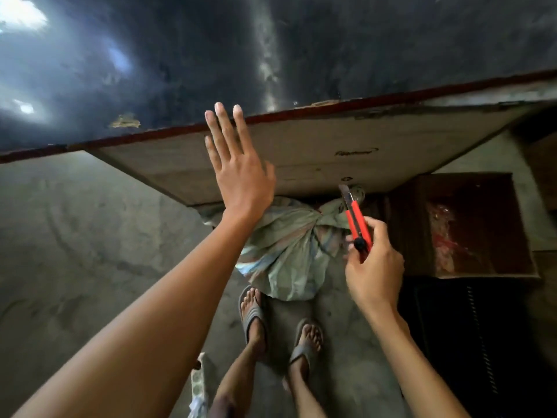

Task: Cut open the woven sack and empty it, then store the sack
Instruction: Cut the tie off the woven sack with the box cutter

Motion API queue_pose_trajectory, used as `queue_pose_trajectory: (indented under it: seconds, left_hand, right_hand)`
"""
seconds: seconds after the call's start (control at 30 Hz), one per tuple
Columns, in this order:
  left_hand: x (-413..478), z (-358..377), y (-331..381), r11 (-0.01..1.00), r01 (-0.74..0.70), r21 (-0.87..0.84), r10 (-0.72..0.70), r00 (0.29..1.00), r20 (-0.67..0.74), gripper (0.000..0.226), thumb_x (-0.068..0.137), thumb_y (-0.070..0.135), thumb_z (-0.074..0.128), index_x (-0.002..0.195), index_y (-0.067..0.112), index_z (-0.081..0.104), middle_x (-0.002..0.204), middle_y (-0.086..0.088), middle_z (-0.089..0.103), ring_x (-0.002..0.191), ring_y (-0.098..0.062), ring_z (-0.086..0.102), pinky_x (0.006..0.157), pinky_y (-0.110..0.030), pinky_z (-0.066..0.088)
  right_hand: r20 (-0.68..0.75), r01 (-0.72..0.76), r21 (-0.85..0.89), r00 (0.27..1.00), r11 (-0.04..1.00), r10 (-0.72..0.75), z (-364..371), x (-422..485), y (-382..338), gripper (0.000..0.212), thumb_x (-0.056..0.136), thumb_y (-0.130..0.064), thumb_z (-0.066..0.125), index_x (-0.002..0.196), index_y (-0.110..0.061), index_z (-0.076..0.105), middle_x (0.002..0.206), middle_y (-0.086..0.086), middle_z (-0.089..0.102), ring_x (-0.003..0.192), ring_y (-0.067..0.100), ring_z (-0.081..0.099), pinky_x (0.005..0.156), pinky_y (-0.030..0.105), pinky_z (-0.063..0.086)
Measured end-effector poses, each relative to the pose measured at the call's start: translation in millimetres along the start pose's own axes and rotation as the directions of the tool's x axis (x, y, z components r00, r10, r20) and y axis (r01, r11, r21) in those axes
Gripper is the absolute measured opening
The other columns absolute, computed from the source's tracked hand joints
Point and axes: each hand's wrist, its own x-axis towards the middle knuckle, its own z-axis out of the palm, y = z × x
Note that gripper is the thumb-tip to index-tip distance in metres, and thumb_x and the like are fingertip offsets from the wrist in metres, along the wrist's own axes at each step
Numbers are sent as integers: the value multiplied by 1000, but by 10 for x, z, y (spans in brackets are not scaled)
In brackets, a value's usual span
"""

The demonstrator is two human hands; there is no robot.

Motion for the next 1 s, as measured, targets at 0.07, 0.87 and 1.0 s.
queue_pose_trajectory:
  seconds: [0.07, 0.87, 1.0]
  left_hand:
    - [-70, 94, 68, 999, 19, -26, -20, 999, -45, 101, 83, 20, 63, 162, 8, 1, 169, -22, -4, 157, -38, -3, 127, -52, 11]
    - [-225, 4639, 353, 934, -19, -357, 282, 652, 703, 81, 88, 67, 44, 133, 2, 63, 134, -15, 64, 114, -30, 63, 96, -36, 49]
    - [-238, 4671, 335, 914, -168, -369, 395, 575, 716, 80, 73, 59, 58, 128, 1, 63, 121, -12, 64, 101, -25, 60, 91, -38, 48]
  right_hand:
    - [-3, -34, -15, 999, 999, 34, 85, -55, 234, 47, 83, 0, 68, 124, -21, 57, 107, 7, 76, 99, 33, 70, 78, 36, 51]
    - [-355, 50, 278, 933, 959, 54, 2233, 1046, 3055, 22, 101, -41, 43, 114, -38, 60, 82, -8, 70, 72, 12, 66, 70, 44, 56]
    - [-279, 56, 296, 960, 954, 30, 2447, 1101, 3209, 30, 101, -44, 35, 109, -36, 63, 78, -7, 69, 84, 23, 67, 82, 54, 54]
